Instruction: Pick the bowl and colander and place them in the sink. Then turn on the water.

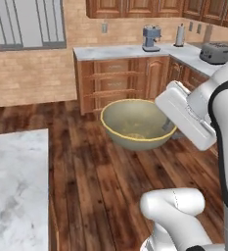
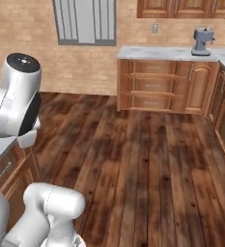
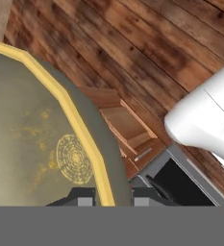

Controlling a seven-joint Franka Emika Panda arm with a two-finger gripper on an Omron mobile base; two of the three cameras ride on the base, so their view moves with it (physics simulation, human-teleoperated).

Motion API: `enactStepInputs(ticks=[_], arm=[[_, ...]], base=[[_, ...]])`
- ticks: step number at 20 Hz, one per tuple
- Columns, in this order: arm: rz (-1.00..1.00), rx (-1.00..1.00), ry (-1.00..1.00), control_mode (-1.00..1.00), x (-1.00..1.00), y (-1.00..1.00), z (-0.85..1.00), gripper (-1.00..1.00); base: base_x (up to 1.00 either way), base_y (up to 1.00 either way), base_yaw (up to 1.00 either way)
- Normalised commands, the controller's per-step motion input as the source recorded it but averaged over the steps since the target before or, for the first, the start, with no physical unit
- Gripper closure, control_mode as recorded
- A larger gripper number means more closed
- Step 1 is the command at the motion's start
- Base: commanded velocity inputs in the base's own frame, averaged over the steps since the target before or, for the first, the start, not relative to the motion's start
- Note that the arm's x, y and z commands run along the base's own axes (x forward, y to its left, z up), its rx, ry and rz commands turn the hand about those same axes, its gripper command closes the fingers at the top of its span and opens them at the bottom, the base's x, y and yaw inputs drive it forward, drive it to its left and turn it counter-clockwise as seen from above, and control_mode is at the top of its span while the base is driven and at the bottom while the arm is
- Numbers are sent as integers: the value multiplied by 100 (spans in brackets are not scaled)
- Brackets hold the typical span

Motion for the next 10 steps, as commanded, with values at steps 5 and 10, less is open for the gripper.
enactStepInputs(ticks=[5,10], arm=[[0,0,0,100,0,0,0,100],[0,0,0,100,0,0,0,100]], base=[[45,3,-39],[43,0,-41]])
